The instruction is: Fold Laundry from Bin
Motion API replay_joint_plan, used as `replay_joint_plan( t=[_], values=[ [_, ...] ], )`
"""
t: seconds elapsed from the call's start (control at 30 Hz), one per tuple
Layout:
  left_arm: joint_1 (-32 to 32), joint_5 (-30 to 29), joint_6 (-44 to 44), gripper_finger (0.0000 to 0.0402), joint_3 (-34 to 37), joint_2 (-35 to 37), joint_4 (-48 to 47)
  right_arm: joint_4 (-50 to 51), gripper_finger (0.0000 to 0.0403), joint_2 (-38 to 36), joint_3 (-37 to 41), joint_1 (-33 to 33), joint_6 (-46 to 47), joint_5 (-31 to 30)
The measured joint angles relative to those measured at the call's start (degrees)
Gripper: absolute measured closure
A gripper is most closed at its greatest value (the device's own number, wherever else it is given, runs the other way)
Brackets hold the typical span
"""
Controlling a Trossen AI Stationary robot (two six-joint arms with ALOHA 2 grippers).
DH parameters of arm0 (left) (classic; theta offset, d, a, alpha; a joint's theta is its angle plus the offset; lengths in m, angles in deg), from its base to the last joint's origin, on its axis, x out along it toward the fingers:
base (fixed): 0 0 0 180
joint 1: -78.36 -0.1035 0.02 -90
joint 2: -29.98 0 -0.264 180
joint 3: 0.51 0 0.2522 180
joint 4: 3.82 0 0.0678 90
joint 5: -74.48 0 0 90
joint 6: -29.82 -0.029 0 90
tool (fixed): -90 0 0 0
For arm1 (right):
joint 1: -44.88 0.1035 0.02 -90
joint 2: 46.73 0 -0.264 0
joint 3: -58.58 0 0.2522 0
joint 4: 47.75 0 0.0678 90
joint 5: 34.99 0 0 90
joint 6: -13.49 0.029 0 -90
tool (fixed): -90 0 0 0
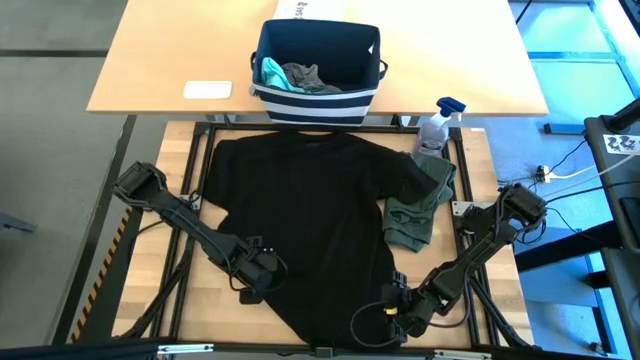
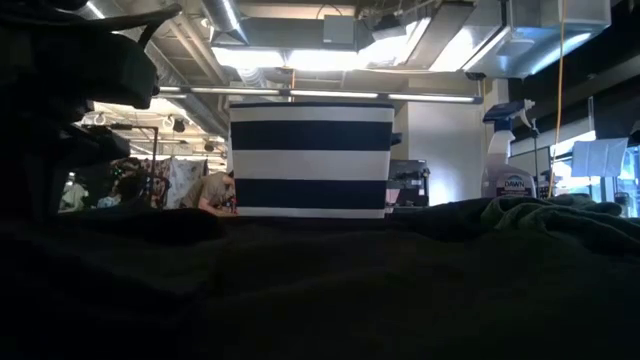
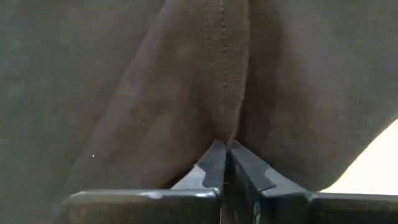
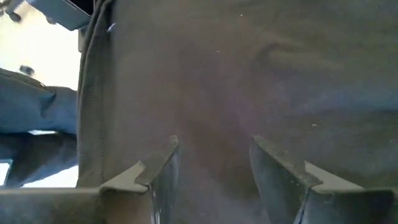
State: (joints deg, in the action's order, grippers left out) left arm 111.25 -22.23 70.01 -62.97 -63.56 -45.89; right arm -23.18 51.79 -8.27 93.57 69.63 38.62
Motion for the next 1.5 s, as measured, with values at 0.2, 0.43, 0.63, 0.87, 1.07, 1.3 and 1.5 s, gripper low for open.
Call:
replay_joint_plan(
  t=[0.2, 0.43, 0.63, 0.87, 1.07, 1.3, 1.5],
  values=[
    [1.2, 0.4, 0.2, 0.0399, -6.8, 3.4, -8.2, 12.4, 0.0210, -1.1, -6.2, 0.5, -3.3, 3.8],
    [8.2, 4.9, 4.8, 0.0399, -16.2, 7.3, -9.2, 20.5, 0.0210, -3.6, -12.1, 8.1, -1.7, 6.6],
    [20.6, 12.1, 19.9, 0.0399, -17.1, 6.3, 0.7, 19.3, 0.0210, -2.4, -11.9, 15.0, 5.0, 6.5],
    [31.3, 11.4, 26.2, 0.0392, -16.0, 0.4, 1.8, 19.3, 0.0210, -0.1, -11.8, 16.6, 4.8, 3.5],
    [32.3, 11.7, 24.2, 0.0373, -16.0, -4.3, 1.7, 18.7, 0.0209, 1.1, -11.8, 16.1, 6.6, 3.8],
    [30.5, 23.4, 24.3, 0.0326, -15.9, -4.5, -0.5, 18.4, 0.0209, 1.1, -11.8, 15.6, 6.8, 4.2],
    [27.4, 31.4, 28.8, 0.0318, -15.9, 1.3, -1.5, 17.7, 0.0210, 0.6, -11.8, 12.1, 5.3, 6.1]
  ],
)
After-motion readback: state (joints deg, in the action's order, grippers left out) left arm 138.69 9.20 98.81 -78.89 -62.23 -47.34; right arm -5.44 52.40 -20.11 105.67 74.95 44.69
